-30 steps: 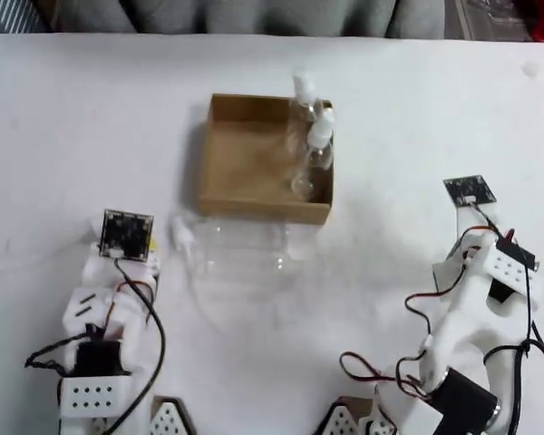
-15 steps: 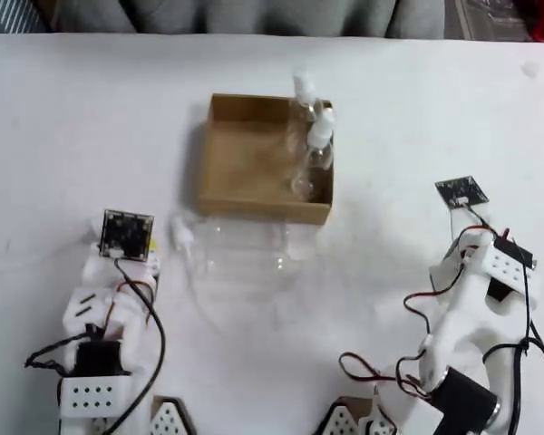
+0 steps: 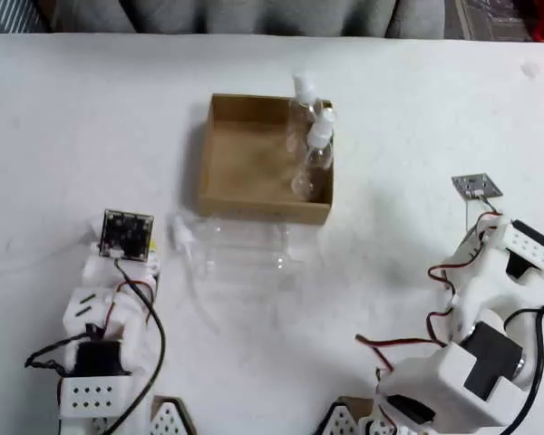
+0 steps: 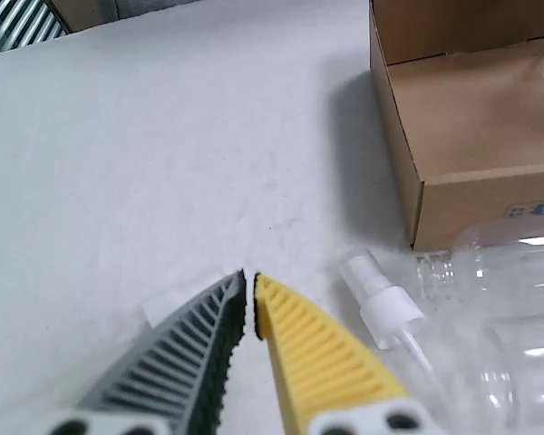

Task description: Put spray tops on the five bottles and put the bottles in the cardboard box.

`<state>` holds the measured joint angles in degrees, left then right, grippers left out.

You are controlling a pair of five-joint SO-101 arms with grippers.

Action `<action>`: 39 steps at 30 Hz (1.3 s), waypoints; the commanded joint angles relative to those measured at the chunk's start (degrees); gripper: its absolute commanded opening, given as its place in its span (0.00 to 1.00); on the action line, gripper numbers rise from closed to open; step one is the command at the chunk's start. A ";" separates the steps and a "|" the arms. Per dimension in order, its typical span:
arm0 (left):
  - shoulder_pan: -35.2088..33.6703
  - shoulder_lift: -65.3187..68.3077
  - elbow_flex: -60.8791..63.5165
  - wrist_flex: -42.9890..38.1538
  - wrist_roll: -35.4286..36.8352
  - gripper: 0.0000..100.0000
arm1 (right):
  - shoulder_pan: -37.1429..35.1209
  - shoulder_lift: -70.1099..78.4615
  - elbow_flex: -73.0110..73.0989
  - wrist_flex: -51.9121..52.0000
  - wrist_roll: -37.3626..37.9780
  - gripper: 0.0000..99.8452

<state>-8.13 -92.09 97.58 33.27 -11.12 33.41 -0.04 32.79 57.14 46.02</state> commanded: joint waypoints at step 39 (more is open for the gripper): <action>-0.48 -0.48 -0.26 0.79 -0.44 0.02 | 0.31 -6.64 -0.53 5.85 2.90 0.26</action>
<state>-8.13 -92.09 97.58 33.27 -11.12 34.11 -4.26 31.82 66.29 48.31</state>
